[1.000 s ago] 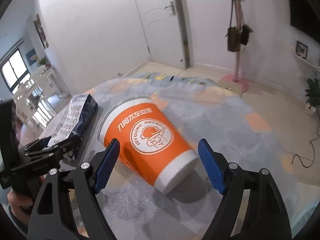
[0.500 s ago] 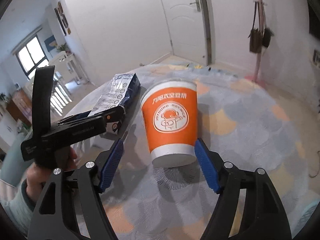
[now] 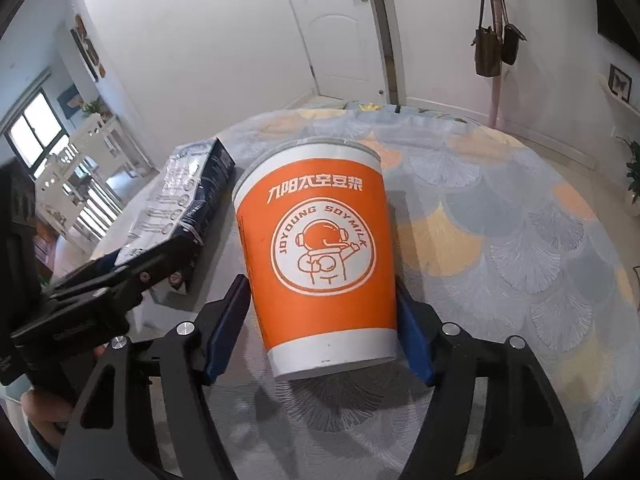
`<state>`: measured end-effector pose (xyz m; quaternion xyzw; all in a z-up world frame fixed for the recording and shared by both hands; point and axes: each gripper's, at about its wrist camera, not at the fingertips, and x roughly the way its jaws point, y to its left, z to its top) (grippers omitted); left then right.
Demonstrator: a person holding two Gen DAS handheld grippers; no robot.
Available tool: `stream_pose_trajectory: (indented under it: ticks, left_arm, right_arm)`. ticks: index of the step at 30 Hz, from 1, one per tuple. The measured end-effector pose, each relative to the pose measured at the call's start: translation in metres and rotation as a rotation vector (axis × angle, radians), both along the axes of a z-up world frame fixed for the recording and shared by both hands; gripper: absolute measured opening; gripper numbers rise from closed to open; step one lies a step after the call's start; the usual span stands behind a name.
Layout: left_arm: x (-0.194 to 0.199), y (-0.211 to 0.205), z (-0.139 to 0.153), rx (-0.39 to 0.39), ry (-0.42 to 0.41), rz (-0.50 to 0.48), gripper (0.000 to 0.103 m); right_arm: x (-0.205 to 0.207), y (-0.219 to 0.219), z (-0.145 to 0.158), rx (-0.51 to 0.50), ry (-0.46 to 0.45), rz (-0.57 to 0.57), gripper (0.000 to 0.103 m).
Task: Collect trash
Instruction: 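Grasp the white milk carton with the left tool while the right tool grasps the orange soymilk cup, then carry the carton and orange cup over the basket and open both tools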
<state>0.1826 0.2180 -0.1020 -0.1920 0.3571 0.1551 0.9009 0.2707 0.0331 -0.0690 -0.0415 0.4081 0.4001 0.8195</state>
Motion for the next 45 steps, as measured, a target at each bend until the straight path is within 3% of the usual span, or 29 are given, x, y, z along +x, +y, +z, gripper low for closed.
stream_pose_trajectory:
  ticks: [5, 7, 11, 15, 17, 21, 23, 26, 29, 33, 38, 45]
  left_arm:
    - [0.014, -0.012, 0.000, 0.093, 0.078, 0.003, 0.087]
    - [0.015, -0.012, 0.000, 0.121, 0.089, 0.015, 0.063]
    - [0.008, -0.013, 0.003, 0.100, 0.055, -0.022, 0.057]
    - [-0.015, -0.023, 0.016, 0.014, -0.076, -0.158, 0.055]
    - [-0.027, -0.038, 0.028, 0.025, -0.118, -0.208, 0.055]
    - [-0.045, -0.065, 0.054, -0.032, -0.220, -0.303, 0.055]
    - [-0.053, -0.084, 0.071, -0.035, -0.272, -0.356, 0.055]
    - [-0.062, -0.124, 0.102, -0.003, -0.343, -0.437, 0.055]
    - [-0.062, -0.174, 0.128, -0.004, -0.400, -0.541, 0.055]
    - [-0.050, -0.241, 0.139, -0.020, -0.410, -0.678, 0.055]
    - [-0.019, -0.323, 0.111, -0.038, -0.309, -0.796, 0.056]
    - [0.017, -0.382, 0.042, -0.080, -0.119, -0.888, 0.056]
  right_arm:
    - [-0.006, -0.008, 0.005, 0.021, -0.027, -0.028, 0.064]
    - [-0.009, -0.014, 0.007, 0.023, -0.024, -0.039, 0.064]
    - [-0.024, -0.039, 0.018, 0.067, -0.031, -0.065, 0.064]
    - [-0.038, -0.079, 0.038, 0.124, -0.064, -0.120, 0.064]
    - [-0.044, -0.102, 0.049, 0.164, -0.080, -0.154, 0.064]
    - [-0.059, -0.151, 0.069, 0.202, -0.121, -0.251, 0.064]
    - [-0.073, -0.175, 0.079, 0.187, -0.185, -0.303, 0.064]
    - [-0.098, -0.217, 0.099, 0.189, -0.303, -0.367, 0.064]
    - [-0.116, -0.260, 0.111, 0.174, -0.351, -0.465, 0.064]
    - [-0.136, -0.311, 0.113, 0.086, -0.416, -0.613, 0.064]
    - [-0.134, -0.375, 0.090, 0.046, -0.326, -0.791, 0.064]
    - [-0.107, -0.456, 0.002, 0.072, 0.053, -0.983, 0.064]
